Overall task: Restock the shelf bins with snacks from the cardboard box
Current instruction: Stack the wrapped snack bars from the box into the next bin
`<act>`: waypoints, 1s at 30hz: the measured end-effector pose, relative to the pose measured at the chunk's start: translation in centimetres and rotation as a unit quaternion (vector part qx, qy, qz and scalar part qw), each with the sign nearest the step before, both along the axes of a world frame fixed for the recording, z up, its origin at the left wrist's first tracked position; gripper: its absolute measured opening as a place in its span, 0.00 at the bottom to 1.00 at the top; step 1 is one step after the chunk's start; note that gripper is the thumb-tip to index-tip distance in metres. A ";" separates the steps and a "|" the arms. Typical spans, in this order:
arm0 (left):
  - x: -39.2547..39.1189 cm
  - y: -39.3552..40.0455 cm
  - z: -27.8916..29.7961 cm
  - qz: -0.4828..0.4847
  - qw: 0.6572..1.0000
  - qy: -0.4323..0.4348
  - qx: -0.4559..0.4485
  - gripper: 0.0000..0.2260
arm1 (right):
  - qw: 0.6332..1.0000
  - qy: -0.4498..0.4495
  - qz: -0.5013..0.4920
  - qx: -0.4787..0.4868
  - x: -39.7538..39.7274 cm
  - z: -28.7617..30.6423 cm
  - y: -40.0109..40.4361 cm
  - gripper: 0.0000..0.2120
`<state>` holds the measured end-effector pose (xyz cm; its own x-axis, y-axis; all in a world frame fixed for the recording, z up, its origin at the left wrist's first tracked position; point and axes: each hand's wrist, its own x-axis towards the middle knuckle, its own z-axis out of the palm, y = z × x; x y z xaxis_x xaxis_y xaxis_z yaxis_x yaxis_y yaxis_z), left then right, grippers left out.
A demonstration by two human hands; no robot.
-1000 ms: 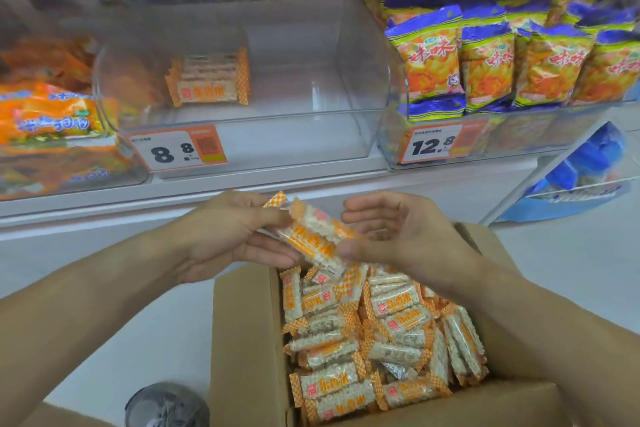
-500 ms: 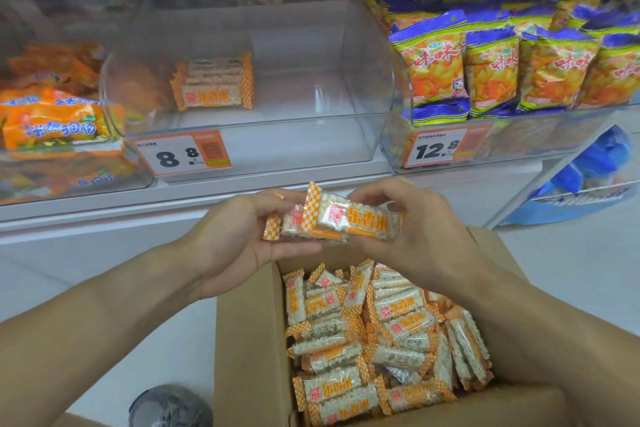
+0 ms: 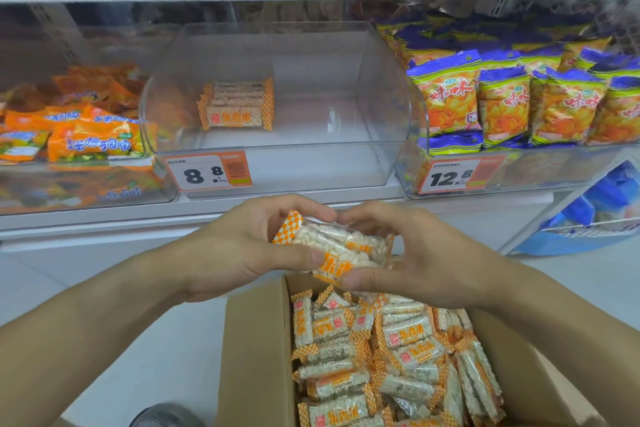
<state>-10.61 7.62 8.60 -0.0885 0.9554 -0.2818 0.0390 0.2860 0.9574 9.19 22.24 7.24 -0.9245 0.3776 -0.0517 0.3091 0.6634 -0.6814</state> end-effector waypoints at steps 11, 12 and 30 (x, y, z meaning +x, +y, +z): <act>-7.5 -2.0 2.8 0.280 0.786 0.512 0.203 0.16 | 0.966 0.149 -0.087 0.190 -8.9 6.2 2.1 0.20; -8.9 -2.2 2.4 0.310 0.756 0.541 0.198 0.16 | 0.966 0.125 -0.086 0.209 -11.0 6.5 2.8 0.20; -14.3 -2.4 -3.1 0.309 0.784 0.514 0.160 0.42 | 0.936 -0.091 -0.038 0.338 -31.5 -0.6 7.1 0.25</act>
